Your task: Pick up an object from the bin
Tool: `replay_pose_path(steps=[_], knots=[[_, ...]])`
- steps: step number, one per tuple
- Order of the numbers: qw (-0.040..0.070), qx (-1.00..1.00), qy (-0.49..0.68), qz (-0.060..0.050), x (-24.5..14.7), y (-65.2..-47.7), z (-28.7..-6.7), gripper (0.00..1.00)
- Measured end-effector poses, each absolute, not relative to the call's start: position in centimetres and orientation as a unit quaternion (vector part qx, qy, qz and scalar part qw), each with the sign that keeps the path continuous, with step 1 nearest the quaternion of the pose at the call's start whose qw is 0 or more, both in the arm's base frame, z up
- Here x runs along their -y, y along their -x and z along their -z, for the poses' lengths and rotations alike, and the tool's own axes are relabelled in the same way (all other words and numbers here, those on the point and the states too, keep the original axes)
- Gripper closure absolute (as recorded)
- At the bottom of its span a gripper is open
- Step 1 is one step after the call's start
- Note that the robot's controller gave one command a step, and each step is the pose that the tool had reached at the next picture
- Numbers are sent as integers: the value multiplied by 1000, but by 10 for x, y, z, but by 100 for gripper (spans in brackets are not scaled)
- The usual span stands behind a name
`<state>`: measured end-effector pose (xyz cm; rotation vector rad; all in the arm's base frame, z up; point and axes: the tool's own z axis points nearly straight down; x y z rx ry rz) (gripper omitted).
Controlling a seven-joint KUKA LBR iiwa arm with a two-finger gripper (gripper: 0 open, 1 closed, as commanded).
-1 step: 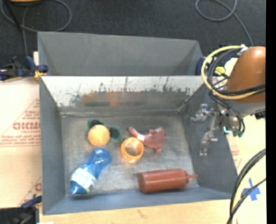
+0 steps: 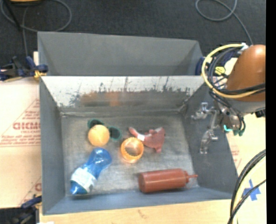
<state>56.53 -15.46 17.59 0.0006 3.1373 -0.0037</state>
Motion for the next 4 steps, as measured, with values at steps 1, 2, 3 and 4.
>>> replay_pose_path(steps=[1,2,3,4], knots=[[5,-999,34,2,131,-538,-141,0],[1,-989,145,0,121,-513,-118,0],[2,-956,293,2,100,-506,-90,0],[0,-948,317,2,95,-504,-83,0]])
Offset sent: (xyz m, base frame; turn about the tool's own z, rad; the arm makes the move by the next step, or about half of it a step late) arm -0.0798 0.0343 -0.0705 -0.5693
